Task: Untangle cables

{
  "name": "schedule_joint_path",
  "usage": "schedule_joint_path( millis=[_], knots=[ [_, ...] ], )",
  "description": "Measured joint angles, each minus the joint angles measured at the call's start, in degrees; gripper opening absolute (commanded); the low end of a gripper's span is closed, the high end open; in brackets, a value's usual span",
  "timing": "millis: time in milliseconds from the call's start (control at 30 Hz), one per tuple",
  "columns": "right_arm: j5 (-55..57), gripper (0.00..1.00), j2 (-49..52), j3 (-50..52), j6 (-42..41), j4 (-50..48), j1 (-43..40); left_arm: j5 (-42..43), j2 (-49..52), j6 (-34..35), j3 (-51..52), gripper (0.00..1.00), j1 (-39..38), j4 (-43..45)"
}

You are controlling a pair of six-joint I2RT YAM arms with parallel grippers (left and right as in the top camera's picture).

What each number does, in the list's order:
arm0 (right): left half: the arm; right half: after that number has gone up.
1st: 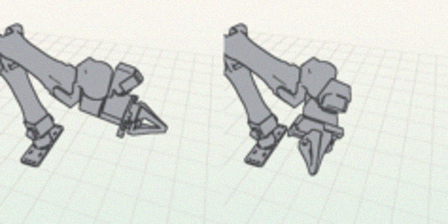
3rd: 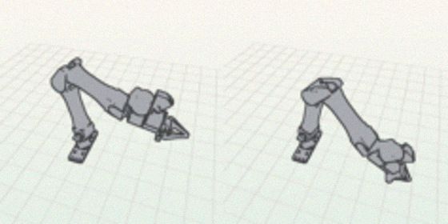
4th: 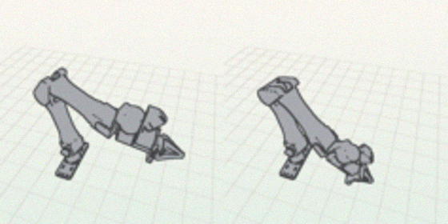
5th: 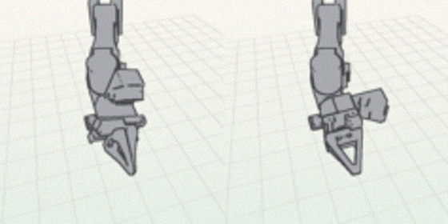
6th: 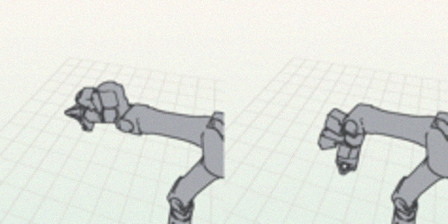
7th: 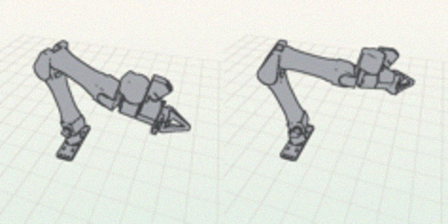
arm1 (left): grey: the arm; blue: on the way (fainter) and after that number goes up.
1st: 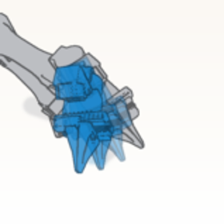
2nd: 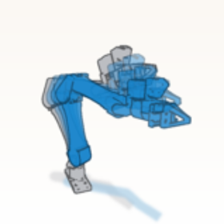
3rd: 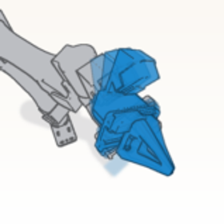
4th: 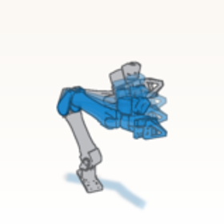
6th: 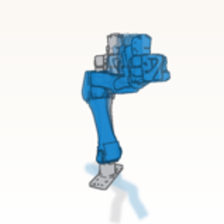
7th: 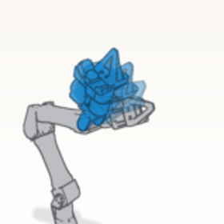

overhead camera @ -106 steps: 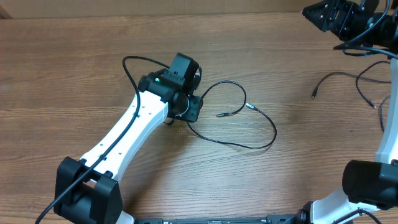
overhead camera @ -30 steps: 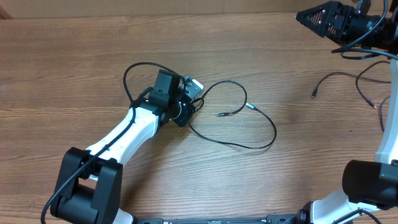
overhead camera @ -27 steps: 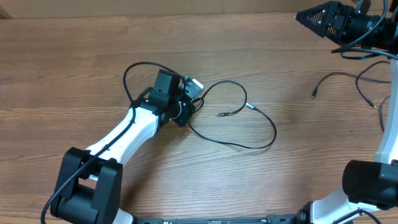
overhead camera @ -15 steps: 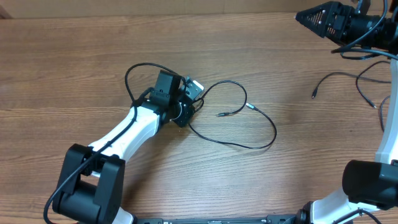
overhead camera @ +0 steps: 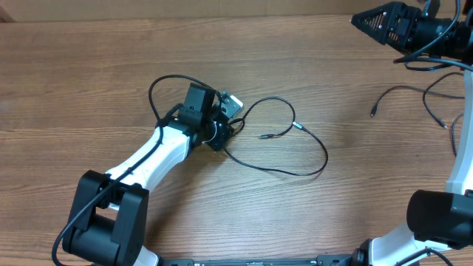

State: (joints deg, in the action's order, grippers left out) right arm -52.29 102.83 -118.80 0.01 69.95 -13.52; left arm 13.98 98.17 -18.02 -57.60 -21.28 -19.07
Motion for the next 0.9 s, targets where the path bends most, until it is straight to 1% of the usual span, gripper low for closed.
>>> schedule_joint_path(
  millis=[100,333,433,600,633,667,733,800,900],
  knots=[
    [0.0,1.0,0.0,0.0,0.0,0.0,0.0,1.1,0.0,0.0,0.0,0.04,0.0,0.3],
    [0.0,1.0,0.0,0.0,1.8,1.9,0.3,8.9,-0.1,0.0,0.0,0.04,0.0,1.0],
    [0.0,1.0,0.0,0.0,6.1,5.2,1.6,10.9,-0.9,0.1,-0.3,0.04,0.0,-0.2],
    [0.9,1.0,0.0,0.0,16.8,15.0,5.8,11.0,-6.6,0.4,-3.4,0.05,0.0,-5.3],
    [1.1,0.96,0.0,0.0,18.6,17.0,6.6,10.8,-8.2,0.5,-4.2,0.04,0.0,-6.1],
    [1.3,0.86,0.0,0.0,20.5,19.1,7.4,10.4,-10.4,0.5,-5.1,0.04,0.0,-6.8],
    [1.5,0.72,0.0,0.0,23.0,21.6,8.8,10.2,-13.8,0.7,-6.2,0.04,0.0,-7.2],
    [1.8,0.7,0.0,0.0,24.4,24.1,10.4,10.0,-17.9,1.2,-7.1,0.04,0.0,-7.3],
    [1.8,0.6,0.0,0.0,25.0,26.4,13.2,9.8,-22.7,1.8,-7.6,0.04,0.0,-7.4]
  ],
)
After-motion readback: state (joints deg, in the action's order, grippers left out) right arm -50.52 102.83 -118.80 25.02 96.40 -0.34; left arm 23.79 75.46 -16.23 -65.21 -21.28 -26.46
